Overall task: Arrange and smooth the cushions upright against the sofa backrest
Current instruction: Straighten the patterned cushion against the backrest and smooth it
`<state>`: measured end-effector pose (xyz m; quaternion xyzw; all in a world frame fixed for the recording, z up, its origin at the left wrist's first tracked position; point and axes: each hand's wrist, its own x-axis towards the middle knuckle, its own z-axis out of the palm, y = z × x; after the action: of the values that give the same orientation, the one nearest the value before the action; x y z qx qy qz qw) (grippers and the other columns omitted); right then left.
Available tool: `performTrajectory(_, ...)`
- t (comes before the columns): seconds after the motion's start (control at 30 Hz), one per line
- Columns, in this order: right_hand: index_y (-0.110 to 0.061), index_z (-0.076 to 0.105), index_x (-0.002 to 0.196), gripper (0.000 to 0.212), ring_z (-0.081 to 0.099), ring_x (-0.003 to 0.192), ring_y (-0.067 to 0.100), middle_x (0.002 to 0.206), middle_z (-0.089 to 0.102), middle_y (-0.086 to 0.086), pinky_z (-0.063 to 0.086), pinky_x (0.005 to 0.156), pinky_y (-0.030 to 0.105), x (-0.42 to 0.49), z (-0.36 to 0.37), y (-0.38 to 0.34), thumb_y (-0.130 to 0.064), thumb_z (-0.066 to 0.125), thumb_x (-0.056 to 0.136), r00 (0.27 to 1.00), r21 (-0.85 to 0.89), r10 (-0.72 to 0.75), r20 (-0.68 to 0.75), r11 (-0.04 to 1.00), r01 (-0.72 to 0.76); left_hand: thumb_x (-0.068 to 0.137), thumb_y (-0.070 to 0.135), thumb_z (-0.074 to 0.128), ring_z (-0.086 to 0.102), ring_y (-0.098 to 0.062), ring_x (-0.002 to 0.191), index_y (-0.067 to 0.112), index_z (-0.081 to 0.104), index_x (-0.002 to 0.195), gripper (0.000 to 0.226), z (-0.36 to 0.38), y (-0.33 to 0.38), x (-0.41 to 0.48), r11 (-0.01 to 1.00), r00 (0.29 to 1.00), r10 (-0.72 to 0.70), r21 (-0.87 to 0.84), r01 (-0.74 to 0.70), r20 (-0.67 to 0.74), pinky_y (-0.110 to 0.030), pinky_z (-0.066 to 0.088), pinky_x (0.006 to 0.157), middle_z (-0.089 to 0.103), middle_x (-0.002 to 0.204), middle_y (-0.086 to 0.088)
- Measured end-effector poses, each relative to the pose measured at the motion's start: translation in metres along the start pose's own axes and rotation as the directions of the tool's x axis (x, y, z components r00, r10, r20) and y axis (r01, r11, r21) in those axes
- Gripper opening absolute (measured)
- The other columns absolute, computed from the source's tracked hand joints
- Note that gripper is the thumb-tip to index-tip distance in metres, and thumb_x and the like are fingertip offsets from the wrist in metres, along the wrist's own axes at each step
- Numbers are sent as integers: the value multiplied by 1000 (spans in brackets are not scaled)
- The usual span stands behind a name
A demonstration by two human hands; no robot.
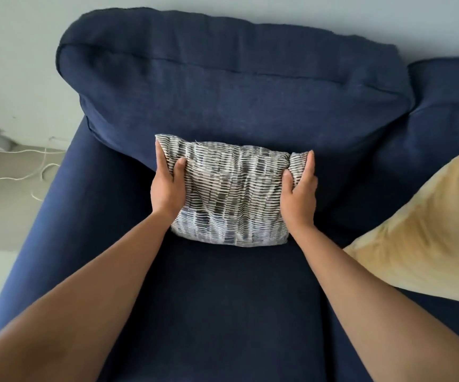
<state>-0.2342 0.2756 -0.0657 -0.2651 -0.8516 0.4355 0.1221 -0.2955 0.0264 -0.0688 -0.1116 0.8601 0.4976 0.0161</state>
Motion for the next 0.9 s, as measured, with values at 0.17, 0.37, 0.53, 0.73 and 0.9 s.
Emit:
performTrajectory(0.17,-25,18,156,63,39,121,8,151,38,14,32,69,-9,0,-2,3,-43,44,102,983,49,-113,-142,991,121,97,67,36,63,-4,100,56,0,152,66,1,16,-4,988,982,152,-8,-154,-109,-10,40,62,54,146,12)
performTrajectory(0.37,-16,24,156,59,35,102,-17,139,44,17,30,73,-11,9,-6,18,-31,47,103,977,38,-92,-190,994,101,103,48,44,58,-21,125,52,1,155,68,7,19,-2,985,978,171,57,-165,-116,-43,56,86,33,153,28)
performTrajectory(0.53,-6,35,151,51,37,103,-34,123,42,2,30,80,-10,16,-12,19,-12,50,102,952,22,-169,-254,983,180,105,20,49,60,11,108,52,7,156,73,5,9,6,982,964,184,-12,-190,-194,-10,49,78,48,150,15)
performTrajectory(0.73,2,38,147,46,38,108,-30,120,43,2,31,89,-5,14,-16,18,-4,45,102,907,12,-255,-334,961,275,103,10,43,47,2,65,47,16,156,70,7,9,13,975,918,151,-98,-200,-367,-5,40,71,47,77,18)
performTrajectory(0.9,-5,32,151,49,39,110,-29,125,39,-3,32,86,-6,13,-15,24,-10,44,104,938,20,-223,-267,971,236,104,9,42,49,5,64,39,15,159,69,12,6,12,986,924,137,-36,-160,-356,-3,40,70,50,81,14)
